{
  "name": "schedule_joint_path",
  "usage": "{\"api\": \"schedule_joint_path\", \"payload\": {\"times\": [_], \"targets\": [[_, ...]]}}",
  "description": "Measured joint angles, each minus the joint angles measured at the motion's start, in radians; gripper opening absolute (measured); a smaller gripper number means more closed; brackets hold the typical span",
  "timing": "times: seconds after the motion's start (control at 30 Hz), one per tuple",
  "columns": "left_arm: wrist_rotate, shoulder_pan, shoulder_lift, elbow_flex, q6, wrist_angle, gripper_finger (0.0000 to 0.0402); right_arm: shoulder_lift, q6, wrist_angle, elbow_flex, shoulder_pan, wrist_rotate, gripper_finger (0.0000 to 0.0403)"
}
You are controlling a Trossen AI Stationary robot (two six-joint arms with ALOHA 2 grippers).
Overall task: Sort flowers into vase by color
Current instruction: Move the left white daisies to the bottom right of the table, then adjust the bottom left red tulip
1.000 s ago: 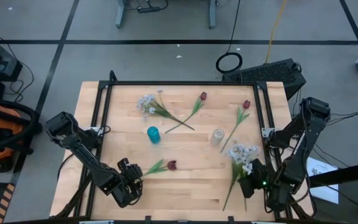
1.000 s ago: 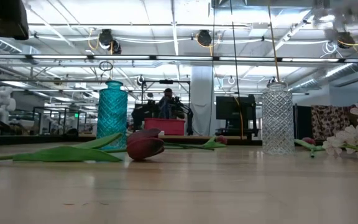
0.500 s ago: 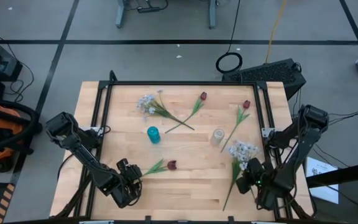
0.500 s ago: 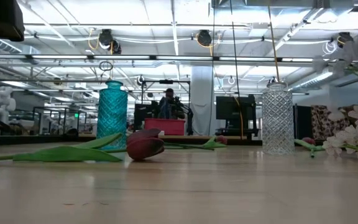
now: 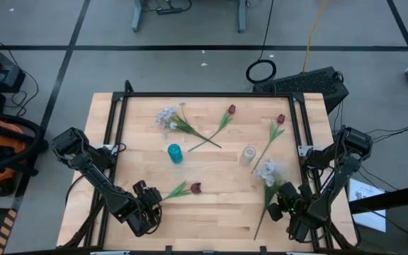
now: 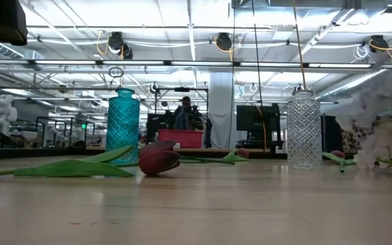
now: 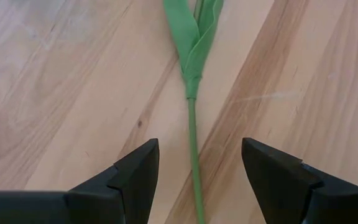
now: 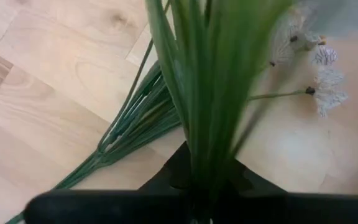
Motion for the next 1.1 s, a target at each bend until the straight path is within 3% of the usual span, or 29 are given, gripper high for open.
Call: {"api": "schedule_joint_path", "payload": {"times": [0.2,0.43,0.7,0.9,1.1], "targets": [[0.021,0.0,0.0,0.0,0.0,0.0,0.0235,0.005,-0.011,0.006,0.0,0.0,-0.014,0.0088],[0.025,0.002,0.0,0.0,-0.027,-0.004,0.0235,-0.027,-0.033,-0.064,0.048,0.001,-0.156,0.0156],[-0.015,0.002,0.0,0.0,-0.015,-0.044,0.0235,-0.054,-0.093,-0.278,0.23,0.001,-0.094,0.0231],[-0.054,0.017,0.002,0.0,0.087,0.038,0.0235,-0.055,-0.141,-0.451,0.427,0.001,0.064,0.0253],[-0.058,0.051,0.056,0.001,0.109,0.059,0.0226,-0.055,-0.261,-0.464,0.508,-0.006,0.463,0.0253]]}}
